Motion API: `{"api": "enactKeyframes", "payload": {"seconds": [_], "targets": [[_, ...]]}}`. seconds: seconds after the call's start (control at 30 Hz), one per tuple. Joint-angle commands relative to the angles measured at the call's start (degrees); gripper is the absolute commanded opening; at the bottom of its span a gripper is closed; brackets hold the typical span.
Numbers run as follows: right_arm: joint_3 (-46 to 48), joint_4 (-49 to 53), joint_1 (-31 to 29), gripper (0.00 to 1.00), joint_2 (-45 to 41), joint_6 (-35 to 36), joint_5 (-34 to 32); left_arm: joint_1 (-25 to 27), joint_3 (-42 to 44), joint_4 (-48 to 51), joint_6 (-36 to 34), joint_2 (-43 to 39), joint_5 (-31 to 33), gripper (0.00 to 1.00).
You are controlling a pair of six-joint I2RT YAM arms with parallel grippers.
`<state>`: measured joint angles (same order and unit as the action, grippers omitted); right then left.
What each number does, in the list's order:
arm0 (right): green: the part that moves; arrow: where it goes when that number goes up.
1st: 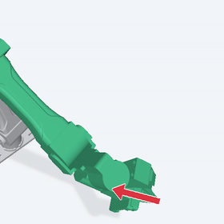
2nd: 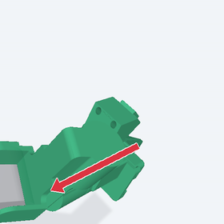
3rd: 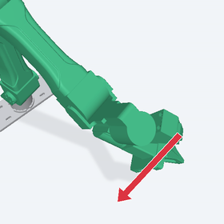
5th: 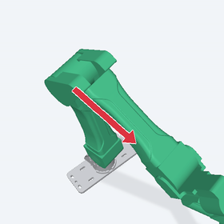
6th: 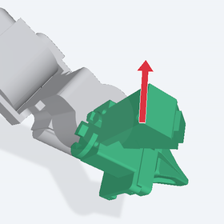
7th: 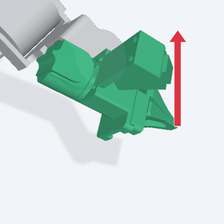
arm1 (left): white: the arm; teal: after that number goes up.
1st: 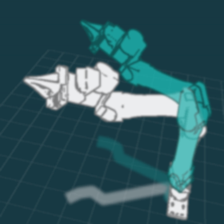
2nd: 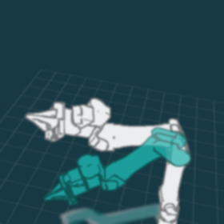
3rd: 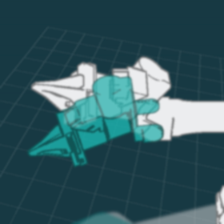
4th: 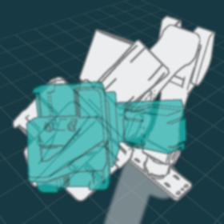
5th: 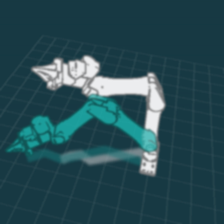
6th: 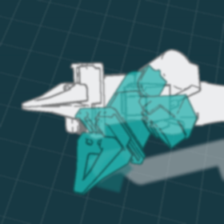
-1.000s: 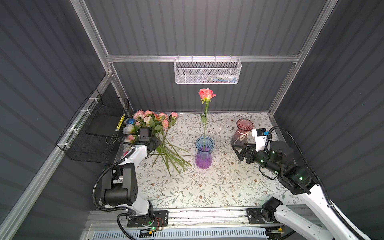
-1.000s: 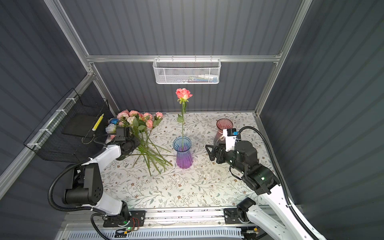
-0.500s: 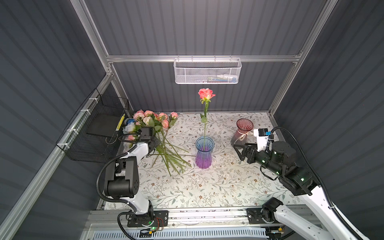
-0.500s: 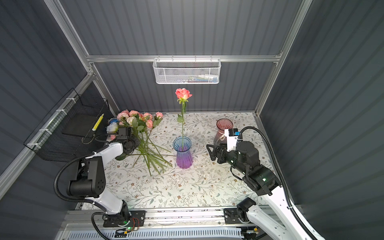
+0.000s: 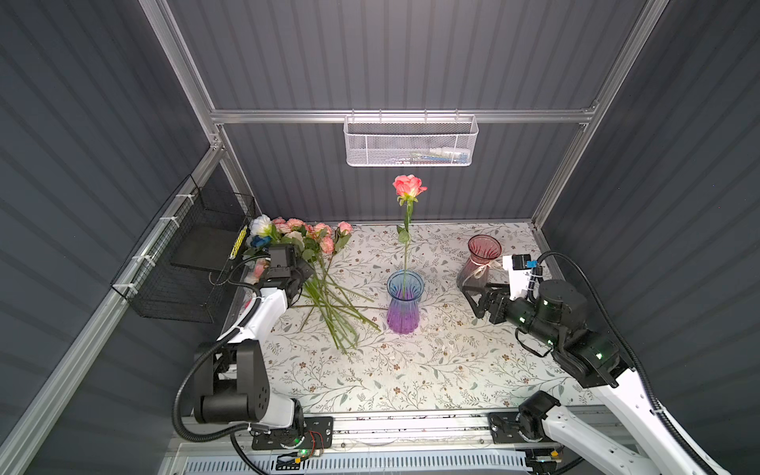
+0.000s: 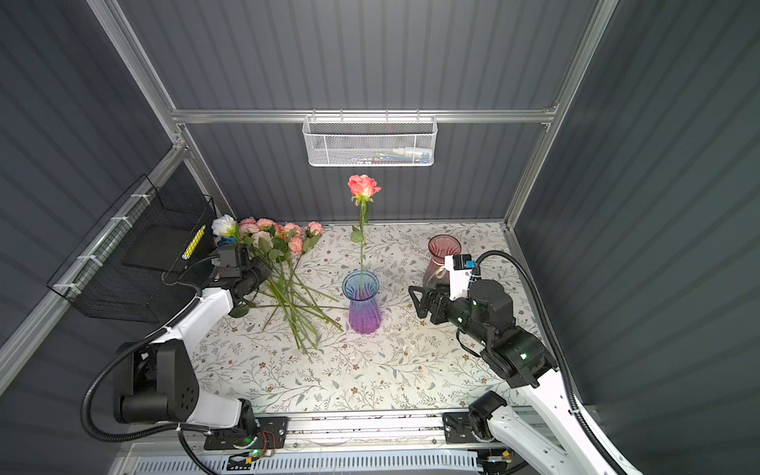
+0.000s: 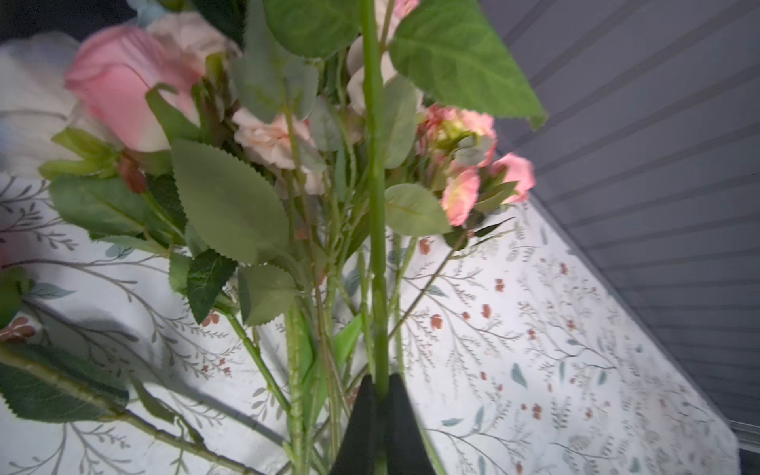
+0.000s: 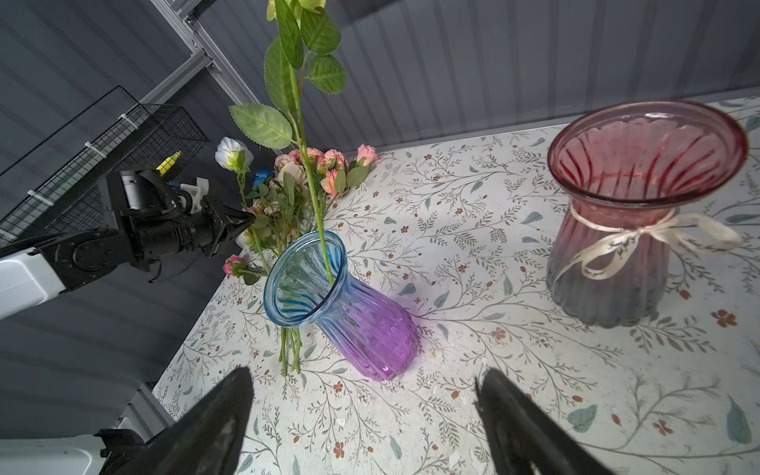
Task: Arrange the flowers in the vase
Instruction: 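Lift the white rose with the left gripper while the right gripper grasps its stem, then carry the white rose to the vase with the right gripper while the left returns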
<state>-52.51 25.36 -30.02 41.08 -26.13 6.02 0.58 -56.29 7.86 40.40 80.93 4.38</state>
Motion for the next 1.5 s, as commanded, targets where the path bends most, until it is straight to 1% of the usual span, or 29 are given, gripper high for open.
{"api": "enactKeyframes", "payload": {"seconds": [0.0, 0.13, 0.23, 0.3, 0.4, 0.47, 0.53, 0.6, 0.7, 0.77, 0.83, 0.87, 0.93, 1.07, 1.2, 1.4, 1.47], "targets": [[0.0, 0.2, 0.2, 0.89, 0.1, 0.3, 1.3, 1.5, -0.9, 0.5, 1.2, -5.0, -2.8, 0.0], [-0.3, -1.3, 0.3, 0.88, -0.1, 0.3, 2.8, 6.7, -4.4, 2.4, -0.4, -10.0, -2.7, 0.0], [-1.0, -2.4, 0.2, 0.88, -0.3, 0.7, 5.5, 10.2, -7.9, 4.0, -1.6, -12.9, -3.1, 0.0], [-1.8, -2.8, 0.3, 0.87, -0.2, 1.5, 8.8, 10.5, -10.2, 5.1, -1.6, -14.5, -5.8, 0.0], [-4.6, -2.8, 0.2, 0.8, 1.3, 2.6, 17.6, 10.5, -13.2, 6.3, -1.8, -16.8, -11.0, 0.0], [-6.9, -2.8, 0.1, 0.74, 3.3, 2.5, 23.7, 10.5, -14.7, 6.3, -1.9, -18.8, -15.0, 0.0], [-9.2, -2.8, -1.3, 0.72, 5.6, 2.1, 26.9, 10.5, -15.8, 4.8, -2.2, -20.2, -20.3, 0.0], [-12.2, -2.3, -5.5, 0.72, 8.3, 3.1, 26.0, 10.5, -17.1, 3.6, -2.3, -21.1, -27.1, 0.0], [-18.5, 0.7, -14.4, 0.73, 14.1, 6.0, 21.6, 10.6, -17.3, -0.2, -1.3, -22.4, -35.3, 0.0], [-23.2, 1.6, -18.7, 0.73, 18.7, 6.9, 20.9, 10.6, -17.2, -3.1, -0.3, -22.5, -40.8, 0.0], [-27.4, 2.1, -21.1, 0.73, 22.7, 7.5, 21.3, 10.6, -15.8, -8.7, 1.9, -22.7, -46.4, 0.0], [-29.5, 2.3, -22.0, 0.73, 26.2, 7.8, 21.6, 10.6, -15.0, -11.4, 3.2, -22.9, -48.5, 0.0], [-33.7, 2.4, -23.2, 0.73, 29.9, 8.4, 22.4, 10.6, -13.8, -16.2, 5.7, -23.1, -52.1, 0.0], [-41.7, 3.5, -24.5, 0.72, 37.4, 9.2, 23.3, 10.7, -12.5, -19.6, 6.9, -23.8, -54.6, 0.0], [-47.3, 3.8, -24.8, 0.68, 43.1, 9.5, 24.2, 10.8, -11.6, -25.1, 10.3, -24.0, -57.4, 0.0], [-52.8, 3.5, -24.8, 0.5, 47.7, 9.7, 24.2, 11.2, -10.4, -30.6, 14.6, -23.6, -59.3, 0.0], [-53.7, 2.9, -24.8, 0.41, 48.6, 9.7, 24.4, 11.7, -9.7, -32.2, 15.8, -23.7, -59.2, 0.0]]}}
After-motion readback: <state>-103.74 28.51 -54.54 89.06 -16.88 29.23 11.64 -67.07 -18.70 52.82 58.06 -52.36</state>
